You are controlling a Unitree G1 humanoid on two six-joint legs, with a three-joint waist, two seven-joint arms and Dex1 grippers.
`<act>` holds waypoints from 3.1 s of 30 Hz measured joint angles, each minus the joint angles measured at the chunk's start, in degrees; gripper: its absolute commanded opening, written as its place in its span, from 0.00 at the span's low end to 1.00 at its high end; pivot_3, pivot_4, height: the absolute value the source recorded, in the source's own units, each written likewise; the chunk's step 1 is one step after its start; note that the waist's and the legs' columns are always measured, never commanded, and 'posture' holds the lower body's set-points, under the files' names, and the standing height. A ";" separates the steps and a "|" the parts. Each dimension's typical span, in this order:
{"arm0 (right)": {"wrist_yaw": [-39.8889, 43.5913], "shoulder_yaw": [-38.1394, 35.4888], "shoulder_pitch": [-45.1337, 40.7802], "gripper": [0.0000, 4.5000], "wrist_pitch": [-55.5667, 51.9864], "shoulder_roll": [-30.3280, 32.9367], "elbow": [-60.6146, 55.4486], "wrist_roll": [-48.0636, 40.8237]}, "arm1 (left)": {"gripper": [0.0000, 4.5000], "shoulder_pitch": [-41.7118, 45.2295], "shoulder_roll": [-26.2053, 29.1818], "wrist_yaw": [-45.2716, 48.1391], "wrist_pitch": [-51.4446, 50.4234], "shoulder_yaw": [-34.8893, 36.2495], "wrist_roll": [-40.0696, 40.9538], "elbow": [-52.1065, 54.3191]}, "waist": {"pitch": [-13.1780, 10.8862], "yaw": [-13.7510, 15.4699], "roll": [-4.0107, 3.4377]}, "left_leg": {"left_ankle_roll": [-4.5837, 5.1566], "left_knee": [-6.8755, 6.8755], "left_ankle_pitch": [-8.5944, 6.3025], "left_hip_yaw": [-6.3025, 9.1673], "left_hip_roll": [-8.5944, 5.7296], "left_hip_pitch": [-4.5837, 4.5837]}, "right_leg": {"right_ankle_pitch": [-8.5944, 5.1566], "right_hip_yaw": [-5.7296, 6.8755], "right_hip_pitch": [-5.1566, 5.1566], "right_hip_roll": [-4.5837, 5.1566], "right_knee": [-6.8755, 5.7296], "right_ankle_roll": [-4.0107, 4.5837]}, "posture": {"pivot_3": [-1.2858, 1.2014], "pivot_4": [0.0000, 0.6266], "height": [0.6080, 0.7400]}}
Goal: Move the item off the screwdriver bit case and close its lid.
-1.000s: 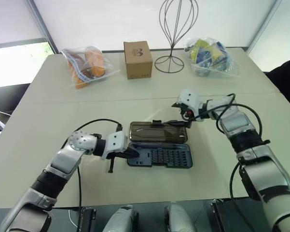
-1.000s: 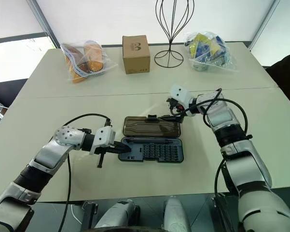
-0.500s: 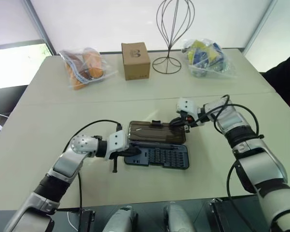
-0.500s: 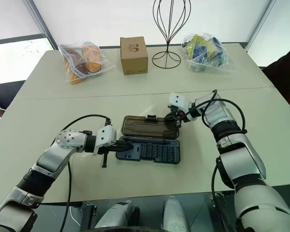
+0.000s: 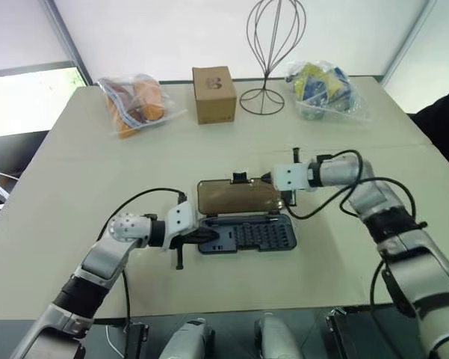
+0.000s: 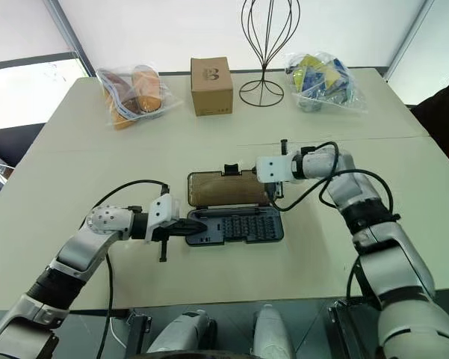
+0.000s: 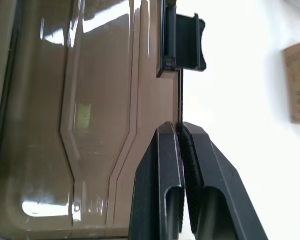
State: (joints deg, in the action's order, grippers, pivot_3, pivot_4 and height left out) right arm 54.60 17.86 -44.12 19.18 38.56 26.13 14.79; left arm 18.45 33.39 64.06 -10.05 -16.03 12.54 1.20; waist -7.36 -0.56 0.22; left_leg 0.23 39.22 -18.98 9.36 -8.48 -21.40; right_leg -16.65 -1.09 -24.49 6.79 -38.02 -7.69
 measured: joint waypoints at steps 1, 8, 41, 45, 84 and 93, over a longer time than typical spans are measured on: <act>-0.64 -0.90 1.93 0.02 -1.88 0.59 -3.80 0.02 | 0.00 0.07 -0.02 0.06 -0.43 0.04 0.21 -0.02 | 0.00 0.03 0.00 | 0.00 0.00 0.00 0.00 0.00 -0.01 | 0.00 0.00 0.00 0.01 0.01 0.00 | 0.52 0.24 1.00; -4.13 -3.16 8.10 0.02 -9.13 1.50 -17.87 1.35 | 0.00 -0.05 -0.32 0.14 -4.71 1.45 2.77 0.06 | -0.01 -0.16 -0.02 | 0.00 -0.03 0.00 -0.01 0.01 -0.01 | 0.00 -0.02 -0.02 0.01 0.01 0.00 | 0.52 0.24 1.00; -1.67 -7.34 1.87 0.02 -28.23 -1.47 -12.02 -7.30 | 0.00 3.99 2.39 0.56 -16.40 1.81 11.73 1.92 | -0.08 -0.33 -0.05 | 0.00 -0.13 0.00 0.00 0.05 -0.08 | 0.00 0.00 -0.05 0.02 0.17 0.01 | 0.52 0.24 1.00; 2.54 -6.17 -1.29 0.02 -29.55 -1.83 -7.30 -8.45 | 0.00 4.58 2.58 2.84 -8.31 -1.34 5.46 -2.10 | -0.09 -0.29 -0.07 | 0.00 -0.12 0.00 0.01 0.05 -0.08 | 0.00 0.02 -0.06 0.02 0.16 0.01 | 0.52 0.24 1.00; 12.28 5.80 -22.66 0.01 -14.56 -17.68 41.96 4.37 | 0.00 1.06 -2.83 -3.34 0.39 -1.60 -3.21 -2.40 | 1.25 -0.64 -0.21 | 0.00 -0.63 -0.04 0.23 0.06 1.33 | -0.02 0.01 1.29 -0.07 0.57 0.03 | 0.52 0.24 1.00; 4.54 8.61 -16.64 0.01 0.10 -12.87 31.85 8.58 | 0.00 -0.95 -2.49 -4.00 -0.67 -1.06 -2.69 -0.75 | 1.33 -0.52 -0.19 | -0.02 -0.99 -0.03 0.15 0.11 1.96 | -0.02 -0.15 1.65 -0.12 0.81 0.02 | 0.52 0.24 1.00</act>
State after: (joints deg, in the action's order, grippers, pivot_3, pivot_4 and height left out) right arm 59.14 26.47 -60.76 19.28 25.69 57.98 23.37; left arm 17.50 30.90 60.05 -10.72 -17.09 9.85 0.44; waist -6.03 -1.07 0.03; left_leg 0.21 38.24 -19.01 9.51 -8.37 -19.45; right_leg -16.67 -1.24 -22.84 6.67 -37.21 -7.67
